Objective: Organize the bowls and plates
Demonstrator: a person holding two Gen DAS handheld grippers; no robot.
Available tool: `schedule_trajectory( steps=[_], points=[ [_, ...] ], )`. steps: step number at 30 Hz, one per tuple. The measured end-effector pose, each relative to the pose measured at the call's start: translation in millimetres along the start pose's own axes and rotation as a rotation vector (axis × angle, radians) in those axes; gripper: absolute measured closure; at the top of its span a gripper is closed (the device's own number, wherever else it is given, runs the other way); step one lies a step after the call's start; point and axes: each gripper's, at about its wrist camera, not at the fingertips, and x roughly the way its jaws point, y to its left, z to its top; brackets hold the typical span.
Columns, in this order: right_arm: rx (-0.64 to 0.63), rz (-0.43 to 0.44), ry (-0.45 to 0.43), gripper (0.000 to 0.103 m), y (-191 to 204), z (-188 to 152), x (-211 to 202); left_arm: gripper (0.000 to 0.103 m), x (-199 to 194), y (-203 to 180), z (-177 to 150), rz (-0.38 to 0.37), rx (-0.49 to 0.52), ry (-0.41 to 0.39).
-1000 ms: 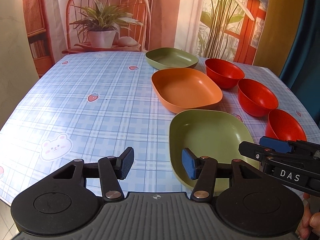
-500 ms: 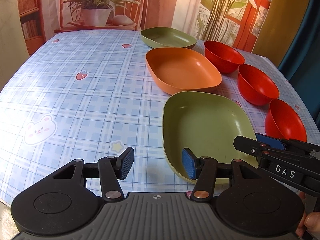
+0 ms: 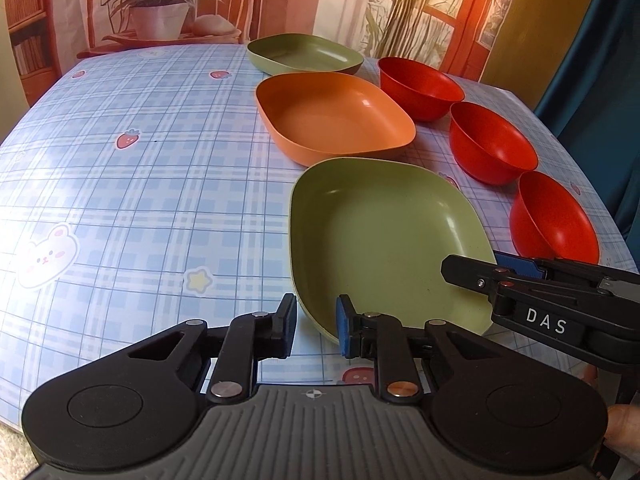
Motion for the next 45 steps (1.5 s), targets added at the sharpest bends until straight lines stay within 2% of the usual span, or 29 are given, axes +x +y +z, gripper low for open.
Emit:
schedule_trajectory(
  steps=[7, 26, 36, 41, 45],
  points=[
    [0.021, -0.017, 0.021, 0.091, -7.0, -2.0, 3.2, 0.081, -1.5, 1.0, -1.1, 0.000, -0.001, 0.000],
    [0.005, -0.020, -0.006, 0.092, -3.3, -2.2, -6.4, 0.082, -10.1, 3.4, -2.6, -0.006, -0.015, -0.027],
    [-0.019, -0.032, 0.009, 0.092, 0.1, -0.2, -5.5, 0.082, -9.5, 6.7, -3.4, -0.014, -0.035, -0.023],
    [-0.040, -0.033, -0.003, 0.092, 3.8, 3.5, -7.3, 0.082, -18.9, 3.0, 0.8, 0.000, -0.002, -0.062],
    [-0.060, -0.028, -0.029, 0.092, 5.6, 13.5, -13.7, 0.082, -33.5, 6.6, 12.9, -0.034, -0.001, -0.113]
  ],
)
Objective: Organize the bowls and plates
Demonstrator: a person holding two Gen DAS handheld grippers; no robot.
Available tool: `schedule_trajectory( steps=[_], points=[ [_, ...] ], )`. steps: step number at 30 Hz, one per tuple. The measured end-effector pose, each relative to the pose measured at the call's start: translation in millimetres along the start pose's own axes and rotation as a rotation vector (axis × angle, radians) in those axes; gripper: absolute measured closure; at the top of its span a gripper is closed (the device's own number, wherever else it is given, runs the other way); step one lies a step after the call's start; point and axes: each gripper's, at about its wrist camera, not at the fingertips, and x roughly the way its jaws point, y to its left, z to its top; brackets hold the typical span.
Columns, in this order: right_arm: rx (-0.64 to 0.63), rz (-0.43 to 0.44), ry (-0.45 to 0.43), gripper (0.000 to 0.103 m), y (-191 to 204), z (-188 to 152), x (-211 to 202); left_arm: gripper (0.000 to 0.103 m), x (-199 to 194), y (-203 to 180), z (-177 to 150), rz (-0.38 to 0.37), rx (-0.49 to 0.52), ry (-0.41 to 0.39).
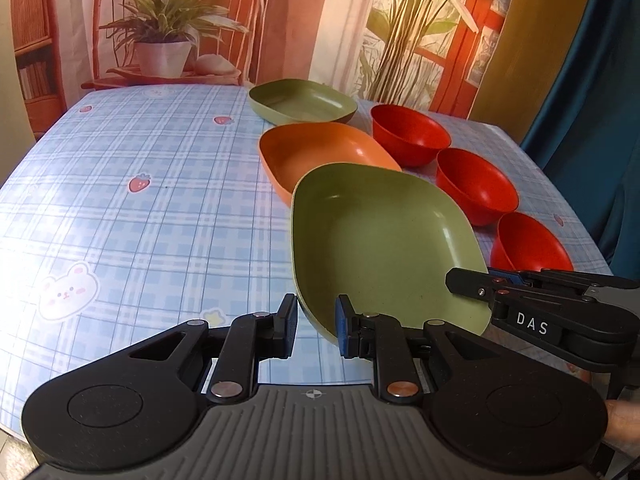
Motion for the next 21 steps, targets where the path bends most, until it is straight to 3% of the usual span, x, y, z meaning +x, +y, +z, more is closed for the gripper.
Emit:
schedule_trajectory(
  steps=[9, 21],
  points=[
    [-0.095, 0.015, -0.048, 0.093, -4.4, 54.4, 8.6, 0.081, 5.7, 8.4, 43.1, -0.066, -0.032, -0.021],
    [-0.222, -0.002, -0.064, 0.093, -1.7, 112.2, 64.4, 0.081, 46.4, 20.1, 87.9, -0.034, -0.022, -0.033]
  ],
)
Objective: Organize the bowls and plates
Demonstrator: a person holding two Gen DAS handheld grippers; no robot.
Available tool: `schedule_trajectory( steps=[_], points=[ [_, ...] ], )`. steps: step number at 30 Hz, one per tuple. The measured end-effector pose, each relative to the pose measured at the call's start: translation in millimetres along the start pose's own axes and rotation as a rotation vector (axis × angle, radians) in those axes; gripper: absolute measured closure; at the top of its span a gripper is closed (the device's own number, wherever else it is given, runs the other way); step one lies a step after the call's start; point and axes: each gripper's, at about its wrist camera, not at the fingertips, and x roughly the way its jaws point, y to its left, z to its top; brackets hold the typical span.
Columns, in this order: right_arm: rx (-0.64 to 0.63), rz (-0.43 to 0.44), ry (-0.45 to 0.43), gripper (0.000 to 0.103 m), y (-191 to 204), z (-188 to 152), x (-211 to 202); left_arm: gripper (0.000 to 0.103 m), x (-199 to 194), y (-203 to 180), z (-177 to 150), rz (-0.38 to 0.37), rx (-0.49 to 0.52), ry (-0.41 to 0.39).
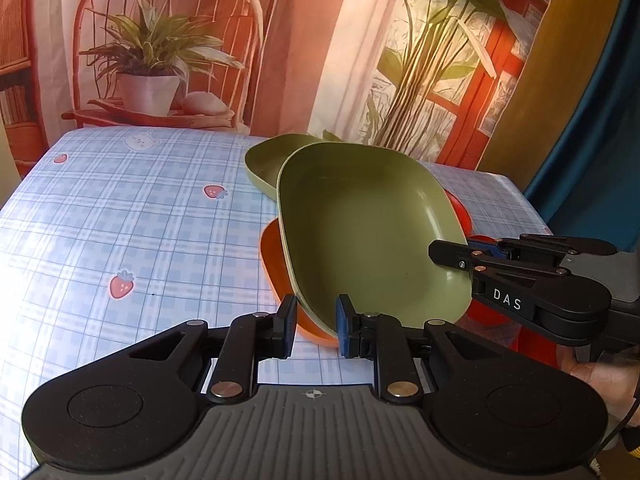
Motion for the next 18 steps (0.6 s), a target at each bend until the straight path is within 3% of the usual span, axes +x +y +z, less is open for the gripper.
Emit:
schedule_trajectory(
  steps=[6, 18],
  points=[
    [-0.072, -0.020, 0.001, 0.092, 0.4, 10.9, 29.8, 0.080, 21.2, 11.2, 4.9, -0.031, -0.019, 0.029],
    [-0.040, -0.052, 0.077, 0.094, -5.3, -0.8, 59.9, 0.080, 44.0, 13.0, -5.3, -0.037, 0.006, 0.099]
  ],
)
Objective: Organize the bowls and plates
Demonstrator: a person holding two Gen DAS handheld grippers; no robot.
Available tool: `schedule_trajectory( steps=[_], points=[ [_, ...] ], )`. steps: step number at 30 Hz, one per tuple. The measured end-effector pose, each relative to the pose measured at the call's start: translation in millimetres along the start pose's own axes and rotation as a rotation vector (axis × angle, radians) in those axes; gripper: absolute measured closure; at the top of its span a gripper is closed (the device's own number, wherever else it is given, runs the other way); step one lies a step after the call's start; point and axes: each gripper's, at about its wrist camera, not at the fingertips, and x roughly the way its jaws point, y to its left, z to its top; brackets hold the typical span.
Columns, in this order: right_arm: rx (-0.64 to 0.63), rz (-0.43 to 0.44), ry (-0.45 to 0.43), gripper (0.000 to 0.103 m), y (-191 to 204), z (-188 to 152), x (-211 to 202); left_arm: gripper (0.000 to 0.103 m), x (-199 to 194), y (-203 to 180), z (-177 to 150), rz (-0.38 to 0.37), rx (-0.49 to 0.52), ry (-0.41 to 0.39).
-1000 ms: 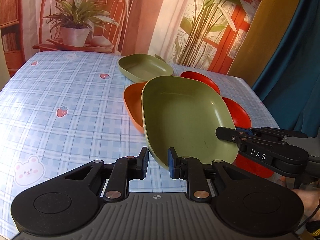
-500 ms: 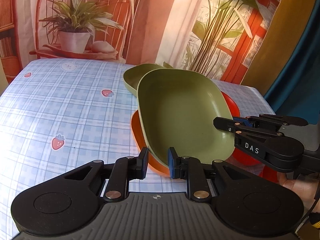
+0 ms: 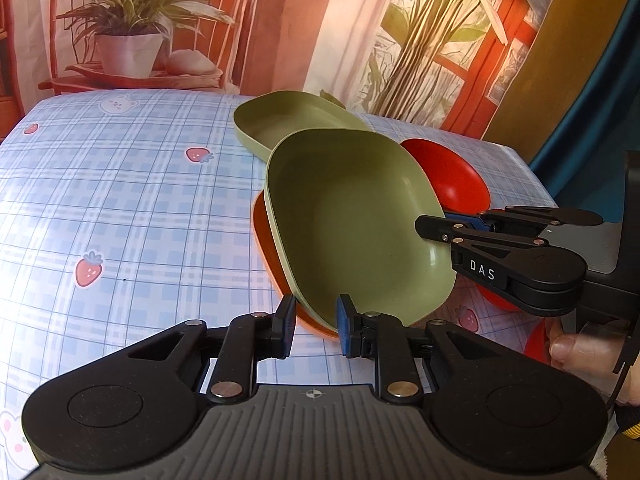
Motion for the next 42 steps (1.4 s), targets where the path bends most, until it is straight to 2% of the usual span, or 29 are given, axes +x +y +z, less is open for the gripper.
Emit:
schedule_trajectory(
  steps=[10, 18, 21, 26, 33, 39, 42],
  points=[
    [-0.006, -0.006, 0.022, 0.095, 1.4, -5.5, -0.8, 0.080, 1.3, 0.7, 0.1, 0.004, 0.001, 0.014],
    [-0.018, -0.020, 0.035, 0.096, 1.1, -7.4, -2.0, 0.076, -1.9, 0.5, -0.4, 0.009, 0.006, 0.002],
    [-0.039, -0.026, 0.030, 0.096, 3.3, -6.0, -6.0, 0.067, -7.3, 3.0, -0.4, 0.012, -0.003, -0.011],
    [-0.032, -0.021, 0.025, 0.095, -0.3, -0.8, -13.9, 0.066, -17.7, 9.8, 6.0, 0.021, -0.016, -0.045],
    [-0.008, 0.007, 0.019, 0.092, -11.8, 18.1, -25.5, 0.066, -29.8, 21.3, 28.9, 0.045, -0.024, -0.079],
    [-0.011, 0.029, -0.002, 0.087, -24.2, 54.3, -27.9, 0.067, -31.7, 40.8, 64.9, 0.055, -0.105, -0.109],
    [0.007, 0.034, -0.012, 0.087, -32.6, 72.8, -21.5, 0.067, -28.5, 43.1, 83.4, 0.083, -0.096, -0.131]
  ],
)
